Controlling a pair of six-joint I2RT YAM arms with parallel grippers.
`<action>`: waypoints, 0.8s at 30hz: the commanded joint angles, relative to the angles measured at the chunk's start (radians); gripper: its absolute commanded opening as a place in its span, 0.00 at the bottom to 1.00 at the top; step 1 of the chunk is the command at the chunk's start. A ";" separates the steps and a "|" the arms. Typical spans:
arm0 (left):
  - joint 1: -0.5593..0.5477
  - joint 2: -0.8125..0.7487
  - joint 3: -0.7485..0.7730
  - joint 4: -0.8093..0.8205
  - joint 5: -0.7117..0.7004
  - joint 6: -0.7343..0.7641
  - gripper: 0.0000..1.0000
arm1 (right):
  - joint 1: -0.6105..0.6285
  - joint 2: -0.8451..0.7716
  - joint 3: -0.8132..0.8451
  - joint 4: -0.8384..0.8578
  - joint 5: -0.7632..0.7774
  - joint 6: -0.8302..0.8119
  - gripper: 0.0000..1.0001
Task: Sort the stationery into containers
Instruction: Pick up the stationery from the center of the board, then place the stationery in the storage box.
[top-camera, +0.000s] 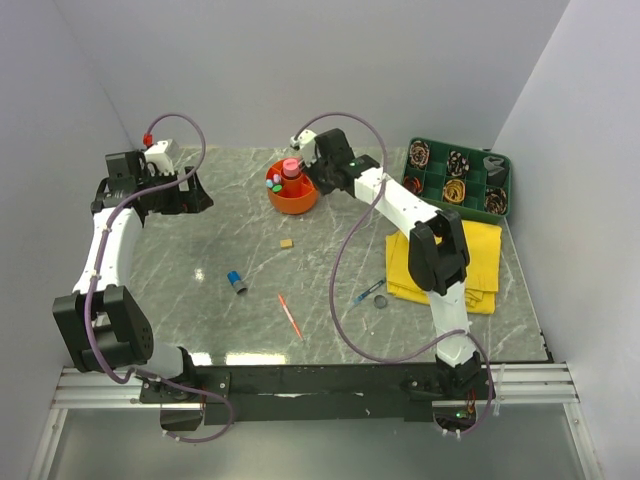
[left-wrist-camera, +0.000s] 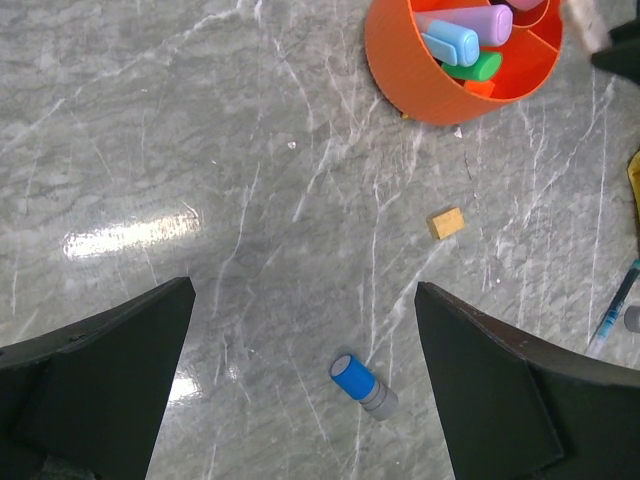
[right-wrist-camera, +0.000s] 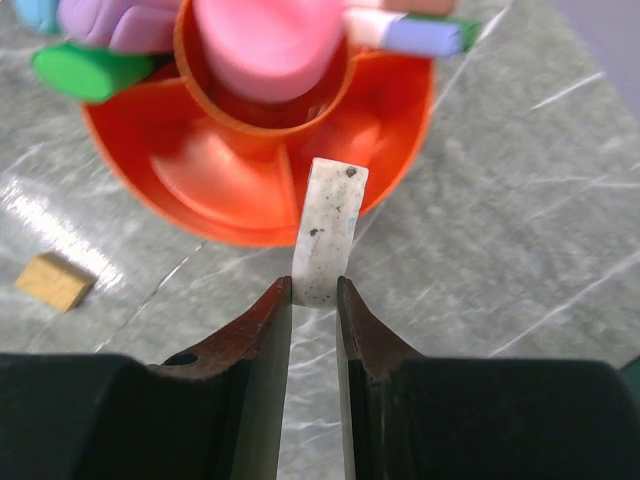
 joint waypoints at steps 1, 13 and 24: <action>0.007 -0.031 -0.007 0.025 0.028 -0.012 0.99 | -0.024 0.028 0.127 0.036 0.014 -0.027 0.09; 0.010 -0.018 0.029 0.015 0.023 -0.012 0.99 | -0.024 0.126 0.216 0.054 0.018 -0.030 0.11; 0.016 0.009 0.035 0.027 0.026 -0.012 0.99 | -0.024 0.094 0.199 0.068 0.040 0.002 0.49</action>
